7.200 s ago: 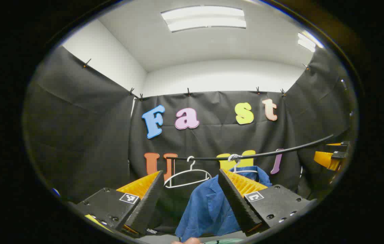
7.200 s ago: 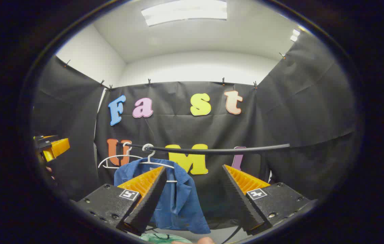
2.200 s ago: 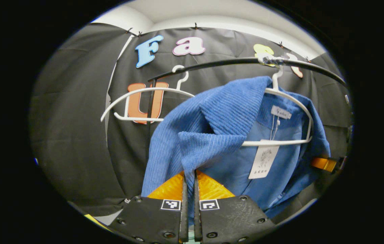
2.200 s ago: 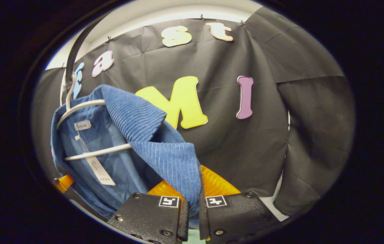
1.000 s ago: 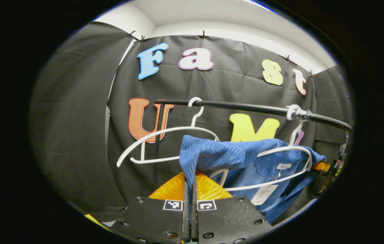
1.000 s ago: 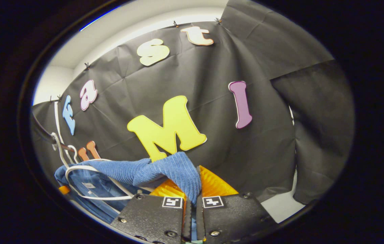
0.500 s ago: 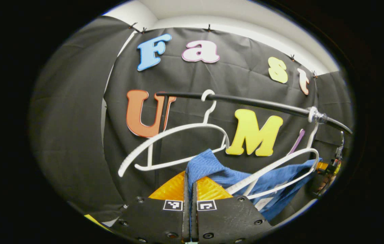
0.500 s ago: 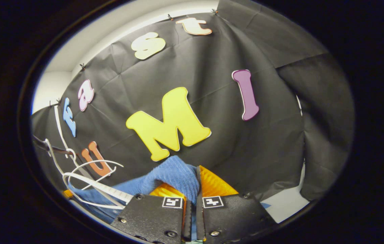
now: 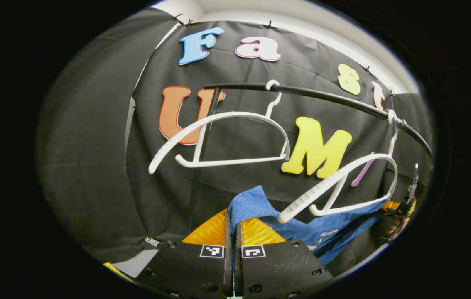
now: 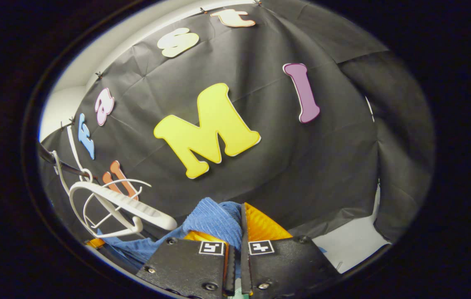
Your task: Grasp the clothes on the hanger with both hands and then place them into the laundry hamper below.
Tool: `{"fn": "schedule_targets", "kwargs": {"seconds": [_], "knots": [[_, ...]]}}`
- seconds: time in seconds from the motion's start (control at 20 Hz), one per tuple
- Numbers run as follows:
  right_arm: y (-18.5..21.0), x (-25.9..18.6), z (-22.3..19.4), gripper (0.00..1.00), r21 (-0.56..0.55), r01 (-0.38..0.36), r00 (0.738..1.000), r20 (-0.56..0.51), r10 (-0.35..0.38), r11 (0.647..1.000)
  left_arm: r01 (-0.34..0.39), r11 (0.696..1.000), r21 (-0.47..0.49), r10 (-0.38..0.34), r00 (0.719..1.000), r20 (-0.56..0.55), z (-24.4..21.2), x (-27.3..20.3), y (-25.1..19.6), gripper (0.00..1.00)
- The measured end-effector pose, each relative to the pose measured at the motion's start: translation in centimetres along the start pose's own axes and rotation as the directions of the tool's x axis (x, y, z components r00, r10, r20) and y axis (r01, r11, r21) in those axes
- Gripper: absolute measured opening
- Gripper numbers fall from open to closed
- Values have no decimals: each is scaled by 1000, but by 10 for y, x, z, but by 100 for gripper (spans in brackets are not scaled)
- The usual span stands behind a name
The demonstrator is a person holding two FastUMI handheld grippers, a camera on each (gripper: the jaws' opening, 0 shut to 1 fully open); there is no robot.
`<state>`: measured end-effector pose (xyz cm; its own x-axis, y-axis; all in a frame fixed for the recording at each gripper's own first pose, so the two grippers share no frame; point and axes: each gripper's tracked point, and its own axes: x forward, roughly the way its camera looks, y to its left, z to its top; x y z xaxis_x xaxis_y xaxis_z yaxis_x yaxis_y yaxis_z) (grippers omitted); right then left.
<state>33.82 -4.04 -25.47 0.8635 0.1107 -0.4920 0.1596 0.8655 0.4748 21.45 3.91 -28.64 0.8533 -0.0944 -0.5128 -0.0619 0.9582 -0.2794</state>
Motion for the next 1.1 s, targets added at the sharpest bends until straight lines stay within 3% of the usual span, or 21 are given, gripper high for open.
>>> {"fn": "schedule_targets", "kwargs": {"seconds": [0.35, 0.65, 1.1], "knots": [[-27, -11, -59, 9, 4, 59, 993, -100, -59, 998, -13, 1000, 5, 13, 999, -53, -36, -29, 15, 2], [-18, -29, -101, 8, 8, 77, 985, -156, -74, 997, 11, 999, 34, -9, 997, -72, -51, -54, 8, 1], [3, -86, -175, 8, -21, 83, 968, -234, -85, 996, 168, 977, 134, -157, 983, -93, -67, -99, -39, 1]]}}
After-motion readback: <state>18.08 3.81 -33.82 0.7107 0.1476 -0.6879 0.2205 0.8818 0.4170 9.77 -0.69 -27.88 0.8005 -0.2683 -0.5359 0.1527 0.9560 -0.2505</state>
